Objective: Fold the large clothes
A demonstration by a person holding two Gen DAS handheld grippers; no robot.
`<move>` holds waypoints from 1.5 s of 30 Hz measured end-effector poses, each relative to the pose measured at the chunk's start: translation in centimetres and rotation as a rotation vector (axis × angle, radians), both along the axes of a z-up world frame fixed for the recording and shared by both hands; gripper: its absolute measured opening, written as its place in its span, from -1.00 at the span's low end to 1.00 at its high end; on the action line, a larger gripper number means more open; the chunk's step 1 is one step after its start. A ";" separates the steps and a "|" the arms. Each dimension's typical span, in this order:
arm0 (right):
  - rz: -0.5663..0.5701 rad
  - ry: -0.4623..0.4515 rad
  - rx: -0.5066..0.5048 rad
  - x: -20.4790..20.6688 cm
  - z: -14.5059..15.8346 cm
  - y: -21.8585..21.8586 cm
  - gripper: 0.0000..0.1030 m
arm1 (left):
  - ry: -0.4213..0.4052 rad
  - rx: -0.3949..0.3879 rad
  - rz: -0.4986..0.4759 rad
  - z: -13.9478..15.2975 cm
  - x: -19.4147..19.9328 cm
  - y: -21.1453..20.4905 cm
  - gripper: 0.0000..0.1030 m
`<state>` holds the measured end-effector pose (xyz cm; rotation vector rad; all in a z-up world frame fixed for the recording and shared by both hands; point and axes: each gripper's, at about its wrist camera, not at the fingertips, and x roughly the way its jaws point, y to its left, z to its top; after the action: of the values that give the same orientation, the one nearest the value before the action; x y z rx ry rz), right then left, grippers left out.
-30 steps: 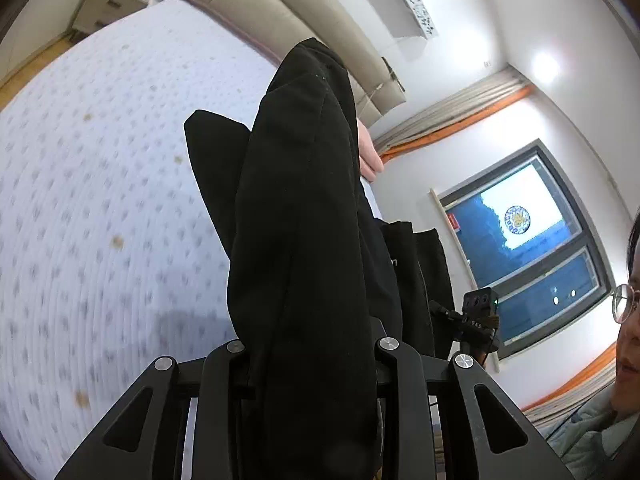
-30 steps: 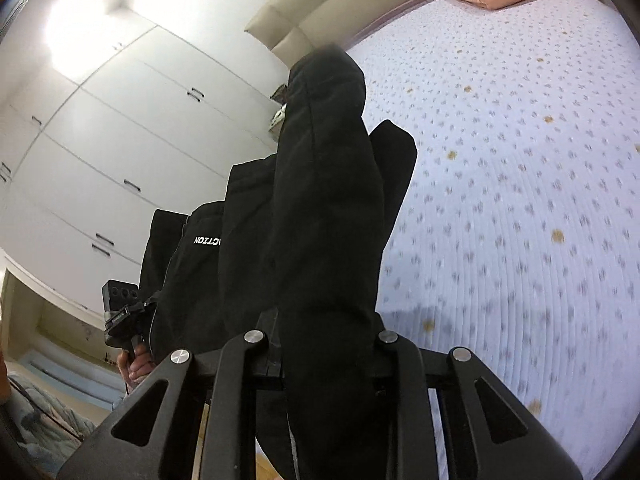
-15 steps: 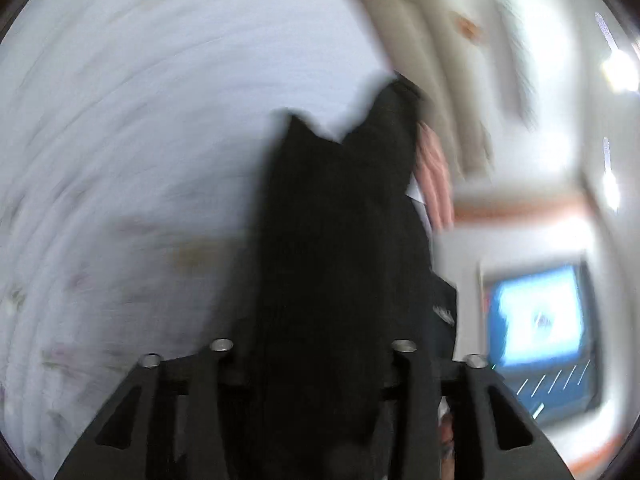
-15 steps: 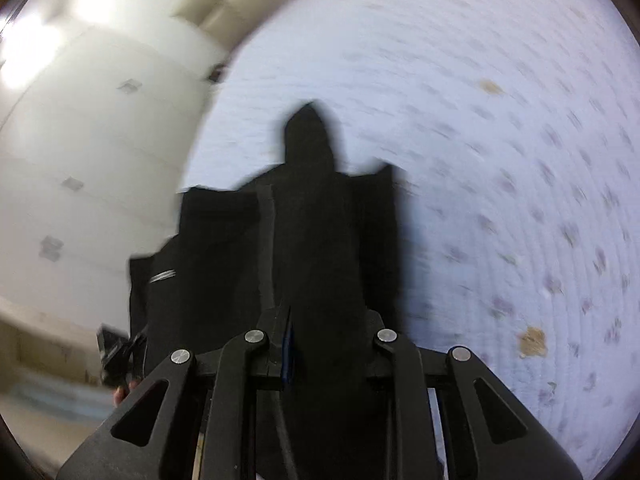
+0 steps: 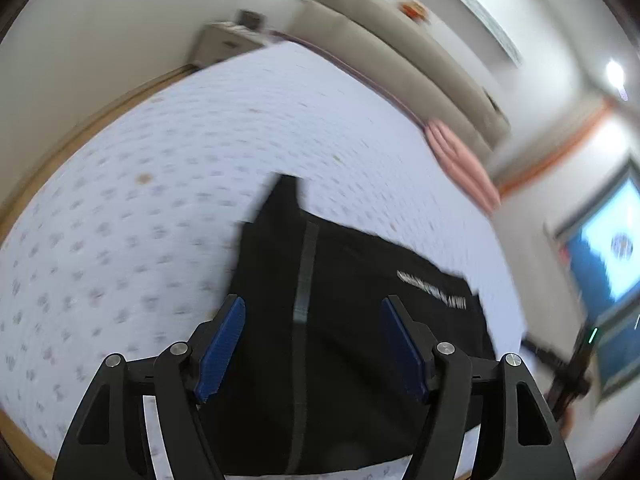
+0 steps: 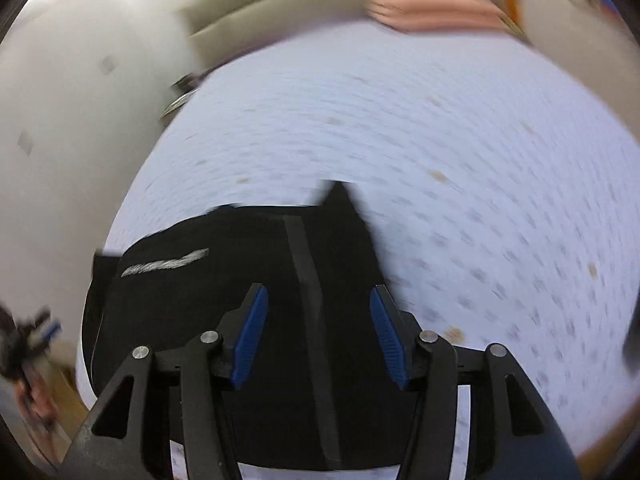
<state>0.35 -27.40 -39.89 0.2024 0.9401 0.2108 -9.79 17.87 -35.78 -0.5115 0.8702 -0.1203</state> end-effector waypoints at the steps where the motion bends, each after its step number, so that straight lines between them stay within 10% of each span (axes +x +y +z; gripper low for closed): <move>1: 0.037 -0.008 -0.029 0.7 -0.2 2.7 0.11 | 0.011 0.053 -0.026 0.3 0.3 -1.5 0.41; 6: 0.081 0.073 -0.036 4.5 -5.4 8.2 0.04 | 0.104 0.256 -0.117 -4.9 2.9 -8.3 0.40; 10: 0.061 0.198 0.010 7.6 -12.2 8.5 -0.03 | 0.127 0.255 -0.107 -8.0 3.4 -8.8 0.44; 16: 0.039 0.202 0.069 7.1 -10.8 7.8 -0.06 | 0.137 0.282 -0.113 -7.1 3.2 -8.7 0.45; 34: -0.104 -0.254 -0.103 -17.5 17.5 7.5 0.88 | -0.229 0.512 -0.033 20.3 -14.5 -14.7 0.53; 45: -0.122 -0.407 -0.201 -26.8 25.3 10.2 1.00 | -0.377 0.540 0.071 29.7 -24.0 -15.7 0.63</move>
<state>-26.44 -17.20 -14.63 0.0274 0.5374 0.0399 -33.83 2.17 -6.10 -0.0077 0.4825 0.0831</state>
